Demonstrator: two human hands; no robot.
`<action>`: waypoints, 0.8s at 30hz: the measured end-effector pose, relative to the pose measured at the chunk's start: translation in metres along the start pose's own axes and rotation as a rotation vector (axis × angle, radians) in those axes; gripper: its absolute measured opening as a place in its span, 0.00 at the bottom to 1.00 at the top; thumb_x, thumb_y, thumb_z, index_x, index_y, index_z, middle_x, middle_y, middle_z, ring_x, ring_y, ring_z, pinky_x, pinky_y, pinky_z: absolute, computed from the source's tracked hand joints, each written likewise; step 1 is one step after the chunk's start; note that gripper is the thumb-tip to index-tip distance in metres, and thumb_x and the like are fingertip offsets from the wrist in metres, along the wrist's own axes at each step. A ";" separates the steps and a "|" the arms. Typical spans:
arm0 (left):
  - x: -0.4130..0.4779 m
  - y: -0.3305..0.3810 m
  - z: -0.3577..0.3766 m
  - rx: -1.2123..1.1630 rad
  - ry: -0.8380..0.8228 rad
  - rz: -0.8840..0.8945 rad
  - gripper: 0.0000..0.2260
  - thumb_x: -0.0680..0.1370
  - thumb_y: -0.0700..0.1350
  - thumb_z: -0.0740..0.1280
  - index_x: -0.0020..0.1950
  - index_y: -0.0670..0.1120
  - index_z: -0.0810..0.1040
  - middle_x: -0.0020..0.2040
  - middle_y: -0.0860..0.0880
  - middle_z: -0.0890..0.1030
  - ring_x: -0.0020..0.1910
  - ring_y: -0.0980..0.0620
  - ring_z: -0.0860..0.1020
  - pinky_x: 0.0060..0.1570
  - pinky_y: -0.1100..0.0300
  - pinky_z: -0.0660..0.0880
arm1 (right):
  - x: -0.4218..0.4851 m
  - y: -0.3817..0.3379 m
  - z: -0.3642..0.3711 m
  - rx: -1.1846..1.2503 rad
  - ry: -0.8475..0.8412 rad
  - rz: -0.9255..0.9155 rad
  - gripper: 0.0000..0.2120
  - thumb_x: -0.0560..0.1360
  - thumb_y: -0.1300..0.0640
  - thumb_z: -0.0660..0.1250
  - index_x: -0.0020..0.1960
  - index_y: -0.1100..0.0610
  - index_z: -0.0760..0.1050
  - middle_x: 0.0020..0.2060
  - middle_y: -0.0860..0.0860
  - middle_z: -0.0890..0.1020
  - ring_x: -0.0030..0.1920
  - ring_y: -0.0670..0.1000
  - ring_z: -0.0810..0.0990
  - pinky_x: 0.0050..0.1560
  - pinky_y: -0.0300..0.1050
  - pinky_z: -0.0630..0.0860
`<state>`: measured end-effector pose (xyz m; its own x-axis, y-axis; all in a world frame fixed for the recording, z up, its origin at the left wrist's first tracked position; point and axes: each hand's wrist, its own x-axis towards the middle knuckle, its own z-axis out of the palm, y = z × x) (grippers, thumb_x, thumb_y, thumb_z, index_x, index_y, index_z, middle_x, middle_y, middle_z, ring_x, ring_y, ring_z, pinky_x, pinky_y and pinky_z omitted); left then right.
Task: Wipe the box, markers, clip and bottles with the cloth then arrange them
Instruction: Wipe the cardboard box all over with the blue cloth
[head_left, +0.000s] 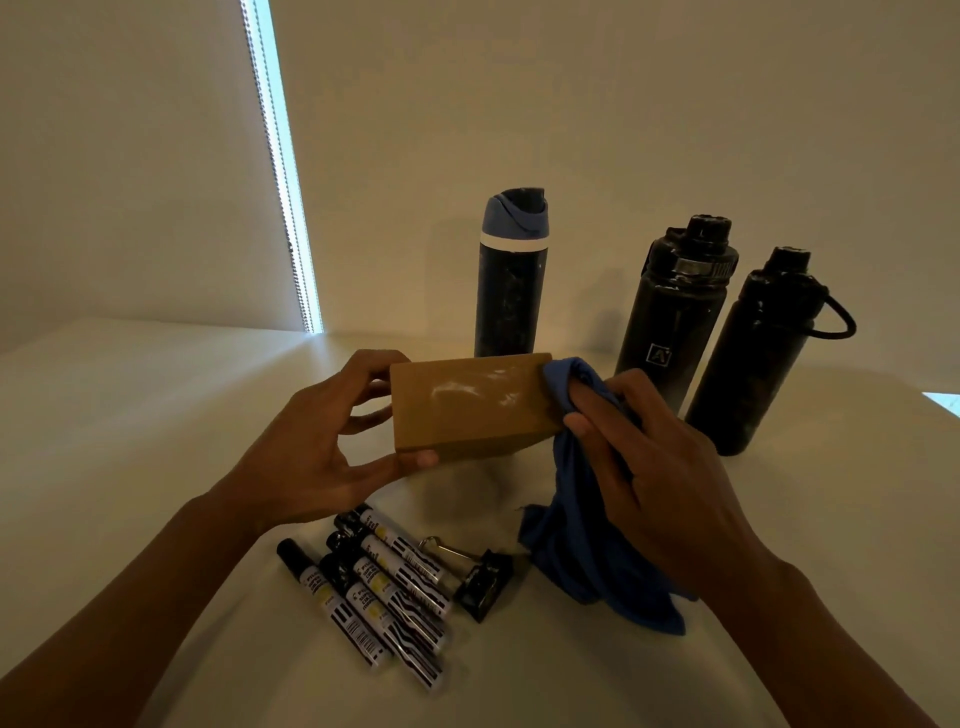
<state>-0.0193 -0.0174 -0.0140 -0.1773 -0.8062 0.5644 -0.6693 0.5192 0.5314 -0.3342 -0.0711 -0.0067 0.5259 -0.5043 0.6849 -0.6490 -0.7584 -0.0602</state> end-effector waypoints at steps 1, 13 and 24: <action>0.000 0.000 0.000 0.003 -0.010 0.005 0.34 0.71 0.54 0.80 0.72 0.61 0.66 0.66 0.67 0.77 0.68 0.65 0.75 0.61 0.72 0.74 | 0.001 0.000 -0.001 -0.003 -0.001 0.005 0.20 0.84 0.48 0.55 0.73 0.56 0.69 0.56 0.50 0.72 0.42 0.43 0.72 0.38 0.35 0.73; -0.005 -0.016 -0.003 -0.004 -0.003 0.003 0.35 0.75 0.56 0.77 0.76 0.54 0.64 0.68 0.65 0.76 0.68 0.63 0.76 0.65 0.72 0.72 | -0.003 -0.006 -0.004 0.001 0.029 -0.205 0.13 0.81 0.49 0.62 0.62 0.52 0.76 0.51 0.49 0.78 0.43 0.45 0.75 0.42 0.41 0.75; -0.006 -0.017 -0.007 0.050 -0.017 0.022 0.35 0.75 0.62 0.74 0.78 0.54 0.63 0.69 0.66 0.75 0.68 0.64 0.75 0.68 0.68 0.72 | 0.007 -0.011 -0.006 -0.056 0.019 -0.082 0.16 0.83 0.50 0.59 0.70 0.49 0.71 0.56 0.50 0.74 0.46 0.46 0.74 0.42 0.43 0.77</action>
<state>-0.0016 -0.0197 -0.0222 -0.2048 -0.7996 0.5645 -0.6999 0.5228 0.4867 -0.3273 -0.0638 0.0031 0.5682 -0.4327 0.6999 -0.6342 -0.7722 0.0375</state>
